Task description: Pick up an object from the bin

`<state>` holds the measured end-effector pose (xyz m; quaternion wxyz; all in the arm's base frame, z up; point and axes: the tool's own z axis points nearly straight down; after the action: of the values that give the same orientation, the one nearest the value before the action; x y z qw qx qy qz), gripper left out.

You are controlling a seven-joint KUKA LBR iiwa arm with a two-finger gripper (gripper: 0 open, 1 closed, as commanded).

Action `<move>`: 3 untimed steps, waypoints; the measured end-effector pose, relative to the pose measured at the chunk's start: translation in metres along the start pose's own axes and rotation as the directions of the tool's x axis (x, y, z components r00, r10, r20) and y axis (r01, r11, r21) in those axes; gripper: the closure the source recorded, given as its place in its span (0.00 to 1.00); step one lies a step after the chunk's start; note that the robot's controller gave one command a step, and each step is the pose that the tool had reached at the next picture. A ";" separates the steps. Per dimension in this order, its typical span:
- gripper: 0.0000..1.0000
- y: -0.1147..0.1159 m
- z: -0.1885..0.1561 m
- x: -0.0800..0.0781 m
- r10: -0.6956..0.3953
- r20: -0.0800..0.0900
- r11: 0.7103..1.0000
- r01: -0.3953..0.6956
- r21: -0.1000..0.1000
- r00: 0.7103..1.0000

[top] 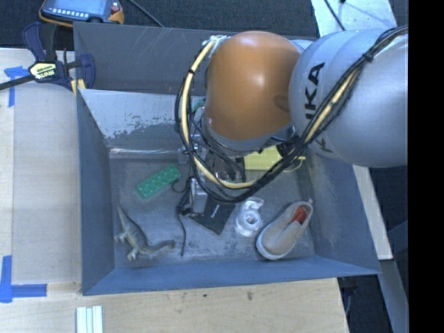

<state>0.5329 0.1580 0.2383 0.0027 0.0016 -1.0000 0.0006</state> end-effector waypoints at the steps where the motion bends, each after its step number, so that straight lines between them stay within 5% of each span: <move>1: 0.00 -0.001 -0.005 -0.001 0.003 0.008 1.000 -0.003 -0.002 1.000; 2: 0.00 -0.039 0.069 -0.034 -0.082 0.013 0.997 0.082 -0.001 0.997; 3: 0.00 -0.081 0.160 -0.039 -0.270 0.013 0.963 0.270 0.001 0.963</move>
Offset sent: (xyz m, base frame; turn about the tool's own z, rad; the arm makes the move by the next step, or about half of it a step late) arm 0.0700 -0.0865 -0.1683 -0.1833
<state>0.5710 0.0772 0.0779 -0.0036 0.1378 -0.9905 -0.0001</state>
